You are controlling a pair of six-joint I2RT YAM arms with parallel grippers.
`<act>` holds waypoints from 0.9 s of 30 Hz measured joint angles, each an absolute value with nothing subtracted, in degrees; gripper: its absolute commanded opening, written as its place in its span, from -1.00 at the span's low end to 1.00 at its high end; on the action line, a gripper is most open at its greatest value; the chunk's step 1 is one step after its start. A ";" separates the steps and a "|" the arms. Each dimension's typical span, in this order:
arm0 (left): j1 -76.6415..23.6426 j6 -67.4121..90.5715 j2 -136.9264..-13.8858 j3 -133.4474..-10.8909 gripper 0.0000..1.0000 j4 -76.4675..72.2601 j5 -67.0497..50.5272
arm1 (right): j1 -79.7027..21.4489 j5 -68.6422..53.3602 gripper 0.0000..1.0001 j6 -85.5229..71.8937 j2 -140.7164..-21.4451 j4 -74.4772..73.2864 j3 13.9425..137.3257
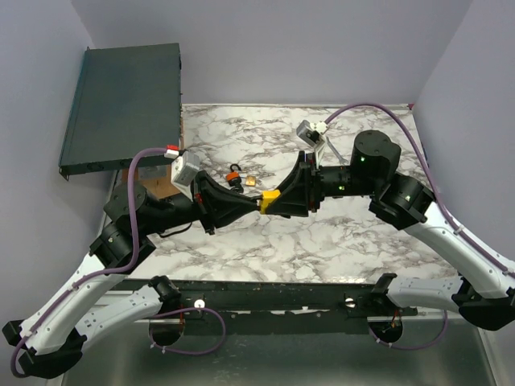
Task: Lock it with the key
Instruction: Lock the lock.
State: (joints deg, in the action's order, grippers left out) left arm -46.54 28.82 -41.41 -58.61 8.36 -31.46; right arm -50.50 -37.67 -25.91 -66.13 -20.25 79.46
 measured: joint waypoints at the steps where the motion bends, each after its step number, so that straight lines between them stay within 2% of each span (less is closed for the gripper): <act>1: -46.59 28.95 -41.41 -58.52 -1.00 8.16 -31.35 | -50.43 -37.67 -0.99 -25.91 -66.13 -20.27 79.53; 27: -50.06 30.65 -41.91 -56.60 -1.00 2.70 -25.63 | -50.17 -37.10 -0.98 -24.34 -68.55 -27.33 86.37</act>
State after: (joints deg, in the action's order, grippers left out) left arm -50.06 30.65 -41.91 -56.60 2.70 -25.63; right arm -50.17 -37.10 -24.34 -68.55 -27.33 86.37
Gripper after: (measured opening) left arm 0.025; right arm 0.373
